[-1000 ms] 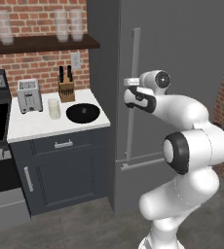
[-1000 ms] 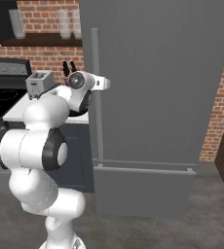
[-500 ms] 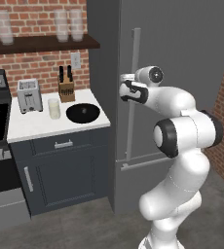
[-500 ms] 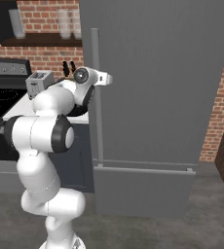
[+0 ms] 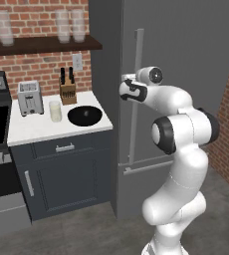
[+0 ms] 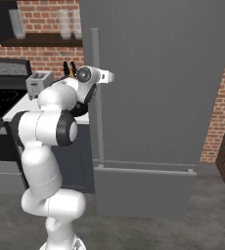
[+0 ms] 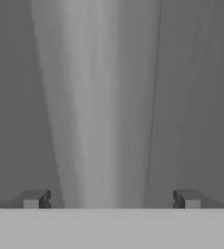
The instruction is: Grab a lemon wedge from the fridge and one ice cube from the ice bowl, and put them in the glass of lemonade.
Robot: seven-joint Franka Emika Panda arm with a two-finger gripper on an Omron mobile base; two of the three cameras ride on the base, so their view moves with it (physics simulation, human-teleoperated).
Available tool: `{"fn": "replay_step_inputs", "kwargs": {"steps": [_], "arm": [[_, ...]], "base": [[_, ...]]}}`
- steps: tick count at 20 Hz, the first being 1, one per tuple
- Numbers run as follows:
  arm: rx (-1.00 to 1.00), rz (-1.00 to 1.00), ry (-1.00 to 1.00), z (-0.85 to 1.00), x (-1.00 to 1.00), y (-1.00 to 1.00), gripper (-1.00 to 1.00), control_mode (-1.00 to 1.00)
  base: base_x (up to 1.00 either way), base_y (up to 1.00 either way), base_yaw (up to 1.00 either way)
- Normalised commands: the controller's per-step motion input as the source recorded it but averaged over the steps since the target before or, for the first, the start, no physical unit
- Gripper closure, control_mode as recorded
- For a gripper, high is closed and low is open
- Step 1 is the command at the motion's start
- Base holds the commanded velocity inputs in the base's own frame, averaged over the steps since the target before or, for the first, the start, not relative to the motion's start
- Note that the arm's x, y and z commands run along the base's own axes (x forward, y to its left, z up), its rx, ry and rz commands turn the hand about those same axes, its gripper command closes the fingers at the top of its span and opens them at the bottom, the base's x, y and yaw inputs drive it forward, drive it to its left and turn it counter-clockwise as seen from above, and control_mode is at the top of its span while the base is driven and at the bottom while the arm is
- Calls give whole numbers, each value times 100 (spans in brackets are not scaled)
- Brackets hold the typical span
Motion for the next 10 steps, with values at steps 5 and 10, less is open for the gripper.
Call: {"fn": "replay_step_inputs", "kwargs": {"steps": [5, 10], "arm": [[0, 0, 0, -3, 59, -3, -100, -100], [0, 0, 0, -9, 54, 0, -100, -100]], "base": [[0, 0, 0], [0, 0, 0]]}}
